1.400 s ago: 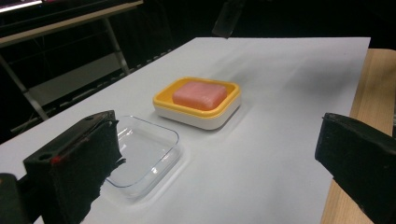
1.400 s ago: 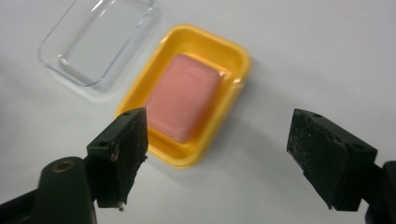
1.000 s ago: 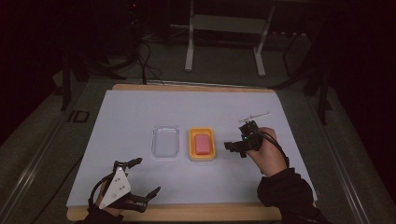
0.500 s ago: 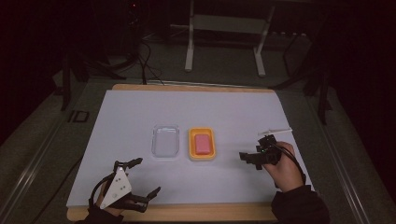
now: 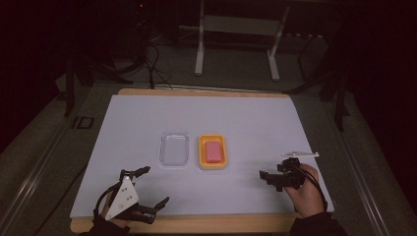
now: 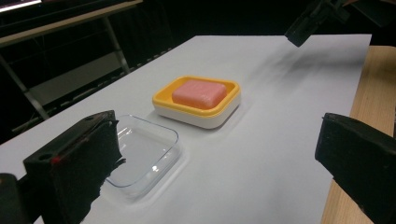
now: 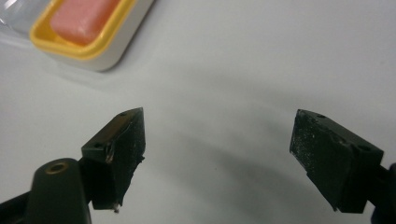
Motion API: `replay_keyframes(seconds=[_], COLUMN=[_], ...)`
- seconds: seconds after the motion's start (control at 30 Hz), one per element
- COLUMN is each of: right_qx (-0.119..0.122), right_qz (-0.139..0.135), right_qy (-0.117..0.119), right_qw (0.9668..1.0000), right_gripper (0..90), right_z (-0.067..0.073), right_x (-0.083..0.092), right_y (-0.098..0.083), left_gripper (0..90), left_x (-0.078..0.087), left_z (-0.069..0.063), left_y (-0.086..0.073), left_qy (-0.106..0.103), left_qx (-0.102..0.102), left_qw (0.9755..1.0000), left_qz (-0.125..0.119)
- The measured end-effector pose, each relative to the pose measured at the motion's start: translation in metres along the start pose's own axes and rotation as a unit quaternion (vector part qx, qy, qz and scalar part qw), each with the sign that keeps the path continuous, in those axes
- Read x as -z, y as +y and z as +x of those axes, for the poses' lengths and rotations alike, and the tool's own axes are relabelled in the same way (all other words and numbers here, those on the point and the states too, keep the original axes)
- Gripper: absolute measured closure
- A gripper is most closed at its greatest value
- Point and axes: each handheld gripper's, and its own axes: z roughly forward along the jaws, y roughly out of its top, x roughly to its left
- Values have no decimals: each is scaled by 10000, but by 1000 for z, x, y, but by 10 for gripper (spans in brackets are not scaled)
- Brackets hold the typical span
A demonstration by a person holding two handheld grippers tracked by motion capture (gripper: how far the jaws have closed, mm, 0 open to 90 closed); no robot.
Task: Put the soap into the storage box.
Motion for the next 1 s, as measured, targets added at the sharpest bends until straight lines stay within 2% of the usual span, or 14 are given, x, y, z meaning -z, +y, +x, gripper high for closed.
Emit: replay_keyframes(seconds=[0.1, 0.23, 0.6, 0.77, 1.0], right_qx=[1, 28, 18, -19, 22], right_qz=[-185, -231, -172, -424, -330], right_qy=[-34, -60, -40, -10, 11], right_qw=[9998, 9997, 9998, 9991, 9995], right_gripper=[185, 185, 187, 189, 189], right_z=[-1, 1, -2, -3, -1], right_x=[2, 2, -3, 0, -3], right_y=[-3, -2, -5, -5, -6], left_gripper=[6, 6, 7, 6, 6], left_x=[0, 0, 1, 0, 1], left_z=[0, 0, 0, 0, 1], left_y=[0, 0, 0, 0, 0], left_qy=[5, 3, 16, 7, 23], left_qx=[5, -15, -3, 3, 2], left_qw=[10000, 10000, 10000, 10000, 10000], left_qz=[10, 23, 6, 8, -6])
